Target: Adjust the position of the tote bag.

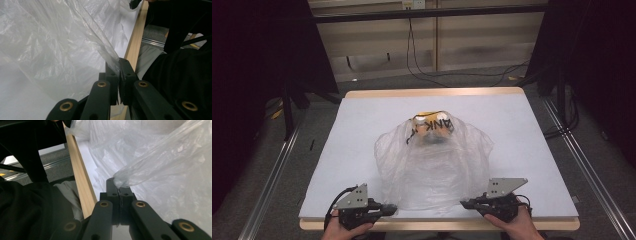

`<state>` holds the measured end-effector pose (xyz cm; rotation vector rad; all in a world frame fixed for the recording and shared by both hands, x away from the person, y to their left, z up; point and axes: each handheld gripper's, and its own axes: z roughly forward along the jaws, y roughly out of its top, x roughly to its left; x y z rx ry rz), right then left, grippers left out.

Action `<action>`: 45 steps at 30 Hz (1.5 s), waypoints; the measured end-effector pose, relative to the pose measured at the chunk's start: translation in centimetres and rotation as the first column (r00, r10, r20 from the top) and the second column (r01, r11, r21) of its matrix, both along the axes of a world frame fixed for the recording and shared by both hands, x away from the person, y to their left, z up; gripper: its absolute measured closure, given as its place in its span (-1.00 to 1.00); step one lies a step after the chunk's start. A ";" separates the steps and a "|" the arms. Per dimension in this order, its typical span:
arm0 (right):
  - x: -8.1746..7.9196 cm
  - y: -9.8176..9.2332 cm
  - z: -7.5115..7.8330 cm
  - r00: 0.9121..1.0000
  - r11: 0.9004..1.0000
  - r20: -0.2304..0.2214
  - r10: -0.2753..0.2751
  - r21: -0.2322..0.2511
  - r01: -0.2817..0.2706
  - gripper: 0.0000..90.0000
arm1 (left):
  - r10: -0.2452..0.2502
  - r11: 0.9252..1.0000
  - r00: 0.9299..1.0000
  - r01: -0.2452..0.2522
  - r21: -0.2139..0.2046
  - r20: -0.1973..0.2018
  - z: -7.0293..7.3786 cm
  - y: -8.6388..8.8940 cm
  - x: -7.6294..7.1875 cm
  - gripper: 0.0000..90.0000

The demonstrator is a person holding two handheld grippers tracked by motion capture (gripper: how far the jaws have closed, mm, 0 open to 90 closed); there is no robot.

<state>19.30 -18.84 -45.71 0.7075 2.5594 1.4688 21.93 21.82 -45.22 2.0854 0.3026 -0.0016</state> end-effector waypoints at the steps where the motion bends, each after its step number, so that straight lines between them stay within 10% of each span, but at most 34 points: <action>1: 0.0 -0.1 0.1 1.000 1.000 0.002 -0.004 0.004 0.004 1.00 | 0.009 1.000 1.000 -0.009 -0.008 -0.004 0.0 0.1 0.0 0.94; 20: -0.1 -1.3 2.4 0.997 0.994 0.062 -0.043 0.103 0.037 1.00 | 0.102 0.983 0.994 -0.095 -0.160 0.033 2.2 1.2 0.2 0.96; 45: 0.8 -1.8 6.4 0.982 0.986 0.175 -0.074 0.158 0.046 1.00 | 0.128 0.970 0.984 -0.098 -0.224 0.123 6.8 1.3 1.7 0.98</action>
